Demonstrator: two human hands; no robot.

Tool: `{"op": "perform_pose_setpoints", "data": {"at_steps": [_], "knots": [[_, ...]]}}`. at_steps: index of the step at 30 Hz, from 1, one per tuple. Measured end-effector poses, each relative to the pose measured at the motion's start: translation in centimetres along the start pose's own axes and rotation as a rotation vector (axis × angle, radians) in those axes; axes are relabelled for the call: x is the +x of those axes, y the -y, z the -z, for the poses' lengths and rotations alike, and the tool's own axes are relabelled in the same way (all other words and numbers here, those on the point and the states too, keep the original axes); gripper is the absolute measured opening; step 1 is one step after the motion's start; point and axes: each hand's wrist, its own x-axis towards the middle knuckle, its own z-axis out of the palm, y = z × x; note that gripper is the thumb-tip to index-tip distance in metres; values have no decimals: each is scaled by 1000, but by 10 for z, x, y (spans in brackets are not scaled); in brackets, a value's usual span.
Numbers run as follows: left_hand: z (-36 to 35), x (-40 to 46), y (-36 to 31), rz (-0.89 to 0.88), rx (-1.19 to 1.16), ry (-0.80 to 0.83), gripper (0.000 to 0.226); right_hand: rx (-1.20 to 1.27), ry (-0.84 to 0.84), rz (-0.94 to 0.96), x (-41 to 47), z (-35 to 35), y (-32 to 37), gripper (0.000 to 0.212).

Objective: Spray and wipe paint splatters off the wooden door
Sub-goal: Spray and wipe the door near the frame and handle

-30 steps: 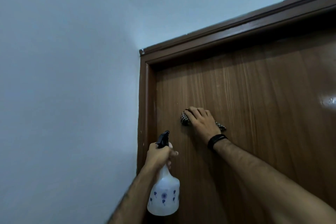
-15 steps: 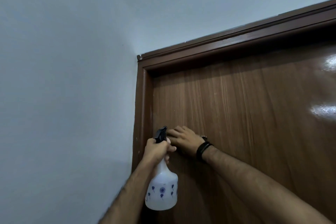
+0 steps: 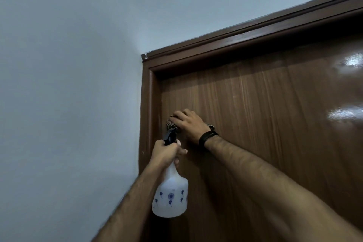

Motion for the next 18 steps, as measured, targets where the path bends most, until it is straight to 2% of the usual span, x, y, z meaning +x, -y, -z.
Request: {"op": "perform_pose_setpoints", "data": {"at_steps": [3,7,10,14,18], "knots": [[-16,3,-1,-16,-25,44,21,-56,-76,-59,1,22,-32,51],[-34,8,-8,-47,-39,85,21,-82,-292,-455,-21,67,-99,51],[-48,12,-13,-62,-52,114,22,-100,-359,-578,-46,85,-126,48],[-69,12,-14,-31,-51,143,21,-94,-290,-497,-71,82,-114,50],[-90,3,-17,-10,-57,170,21,-78,-199,-229,-109,71,-90,57]]}}
